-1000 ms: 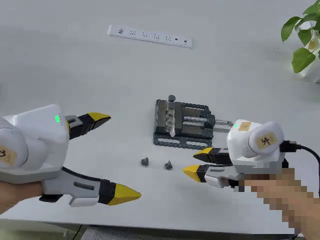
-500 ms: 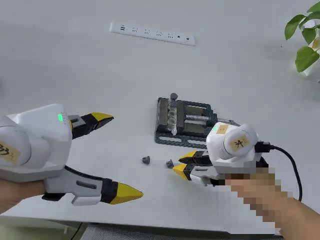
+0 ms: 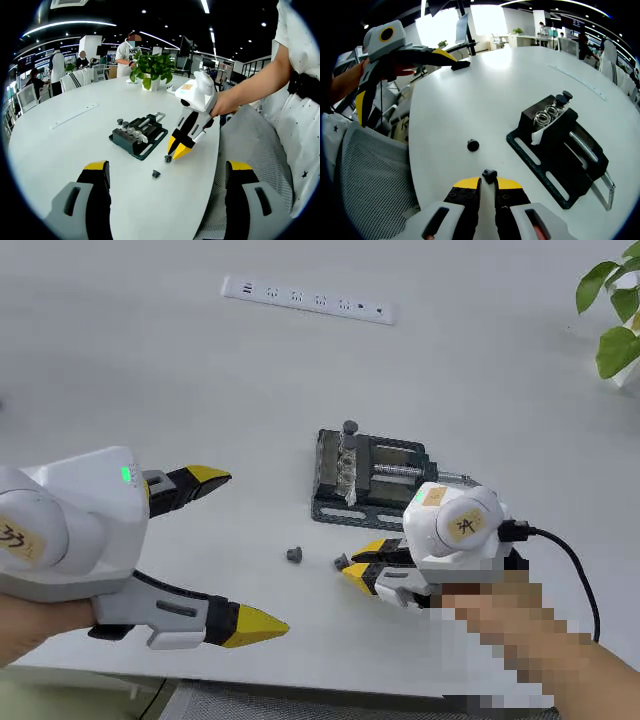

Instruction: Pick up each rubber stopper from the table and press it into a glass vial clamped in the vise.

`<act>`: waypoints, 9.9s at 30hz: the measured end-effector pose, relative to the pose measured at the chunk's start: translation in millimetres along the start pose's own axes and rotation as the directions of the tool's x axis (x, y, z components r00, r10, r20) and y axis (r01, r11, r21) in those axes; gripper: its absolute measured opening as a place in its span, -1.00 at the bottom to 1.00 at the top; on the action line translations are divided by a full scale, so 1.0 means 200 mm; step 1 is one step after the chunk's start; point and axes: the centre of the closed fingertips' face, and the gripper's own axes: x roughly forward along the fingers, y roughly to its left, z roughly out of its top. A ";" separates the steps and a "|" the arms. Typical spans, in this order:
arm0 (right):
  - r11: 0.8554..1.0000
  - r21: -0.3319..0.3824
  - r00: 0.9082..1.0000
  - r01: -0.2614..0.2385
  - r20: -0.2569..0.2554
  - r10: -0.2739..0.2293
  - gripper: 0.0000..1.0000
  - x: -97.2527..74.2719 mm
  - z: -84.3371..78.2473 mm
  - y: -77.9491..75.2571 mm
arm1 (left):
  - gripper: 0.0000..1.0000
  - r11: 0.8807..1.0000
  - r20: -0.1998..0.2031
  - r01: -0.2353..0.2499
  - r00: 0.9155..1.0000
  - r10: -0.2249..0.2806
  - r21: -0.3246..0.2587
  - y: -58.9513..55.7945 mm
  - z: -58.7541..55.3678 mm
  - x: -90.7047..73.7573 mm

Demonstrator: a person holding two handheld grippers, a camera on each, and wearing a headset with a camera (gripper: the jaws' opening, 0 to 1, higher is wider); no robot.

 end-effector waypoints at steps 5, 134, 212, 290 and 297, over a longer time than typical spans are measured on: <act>1.000 -0.010 1.000 -0.003 -0.009 0.003 -0.94 0.02 -0.01 0.00 | 0.91 1.000 -0.002 0.004 1.000 -0.004 0.001 0.00 0.00 0.00; 0.978 0.190 0.887 0.090 0.431 -0.165 -1.00 -0.81 0.58 0.12 | -0.92 0.979 0.225 -0.046 0.974 -0.001 0.200 -0.16 0.63 0.18; 0.905 -0.180 0.688 -0.385 0.598 0.411 -0.85 -1.17 0.82 0.48 | -0.93 0.797 0.581 0.595 0.686 -0.438 -0.102 -0.40 0.93 -0.19; 0.990 -0.134 0.989 -0.040 0.134 0.058 -0.88 -0.52 0.76 -0.21 | 0.70 0.996 0.198 0.081 0.978 -0.074 -0.029 0.13 0.28 0.01; 0.976 -0.217 1.000 -0.024 0.010 0.027 -0.88 -0.37 0.70 -0.28 | 0.87 0.999 0.157 0.053 0.986 -0.054 0.009 0.16 0.22 0.05</act>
